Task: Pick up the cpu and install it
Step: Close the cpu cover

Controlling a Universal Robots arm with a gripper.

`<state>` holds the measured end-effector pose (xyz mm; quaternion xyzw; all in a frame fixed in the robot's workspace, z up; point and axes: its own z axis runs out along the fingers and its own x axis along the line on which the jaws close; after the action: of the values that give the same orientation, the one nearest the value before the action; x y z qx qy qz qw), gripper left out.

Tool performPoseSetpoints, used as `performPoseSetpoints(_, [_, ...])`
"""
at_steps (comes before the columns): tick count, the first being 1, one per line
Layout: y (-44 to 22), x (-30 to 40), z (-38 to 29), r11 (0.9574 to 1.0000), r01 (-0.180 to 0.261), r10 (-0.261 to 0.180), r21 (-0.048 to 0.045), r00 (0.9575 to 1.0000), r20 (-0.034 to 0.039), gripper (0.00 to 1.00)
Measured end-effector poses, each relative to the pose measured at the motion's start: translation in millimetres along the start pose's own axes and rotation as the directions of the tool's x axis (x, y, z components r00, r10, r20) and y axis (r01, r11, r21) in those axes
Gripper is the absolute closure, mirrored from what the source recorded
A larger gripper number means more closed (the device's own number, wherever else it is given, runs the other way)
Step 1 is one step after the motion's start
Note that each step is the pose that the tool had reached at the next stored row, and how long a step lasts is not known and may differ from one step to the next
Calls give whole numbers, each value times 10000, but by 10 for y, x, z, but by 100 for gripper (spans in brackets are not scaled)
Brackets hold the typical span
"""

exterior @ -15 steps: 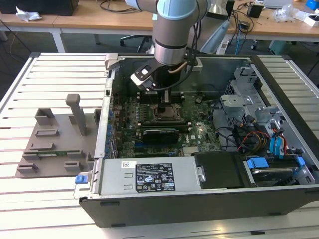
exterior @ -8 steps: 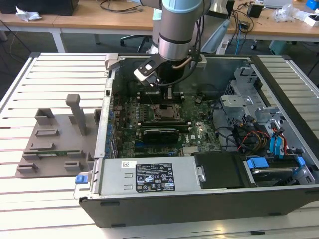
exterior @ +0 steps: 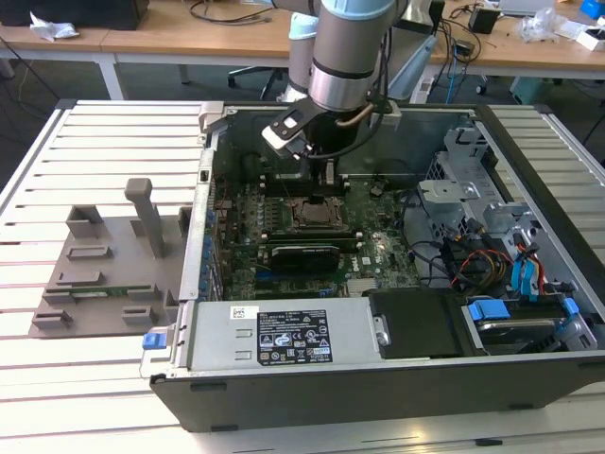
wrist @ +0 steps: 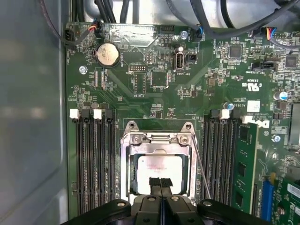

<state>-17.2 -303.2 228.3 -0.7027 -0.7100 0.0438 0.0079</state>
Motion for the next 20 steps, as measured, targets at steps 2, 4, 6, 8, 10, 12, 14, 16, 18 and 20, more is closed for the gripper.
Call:
performPoseSetpoints(2, [-2,-2,-35,10000,0,0,0,10000,-1,89])
performPoseSetpoints(4, [-6,-5,-92,10000,0,0,0,10000,0,89])
performPoseSetpoints(6, [-12,-9,-170,10000,0,0,0,10000,0,89])
performPoseSetpoints(8, [-17,-11,-231,10000,0,0,-1,10000,-1,89])
performPoseSetpoints(10, [-21,-14,-287,10000,0,0,0,10000,-1,89])
performPoseSetpoints(12, [-25,-18,-347,10000,0,0,0,10000,0,89])
performPoseSetpoints(14, [-32,-22,-439,10000,0,0,0,10000,-1,89])
performPoseSetpoints(16, [-32,-22,-442,10000,1,-1,0,10000,-1,89])
performPoseSetpoints(18, [-32,-22,-442,10000,1,-1,-1,10000,-1,89])
performPoseSetpoints(20, [-32,-22,-442,10000,0,0,-1,10000,-1,89])
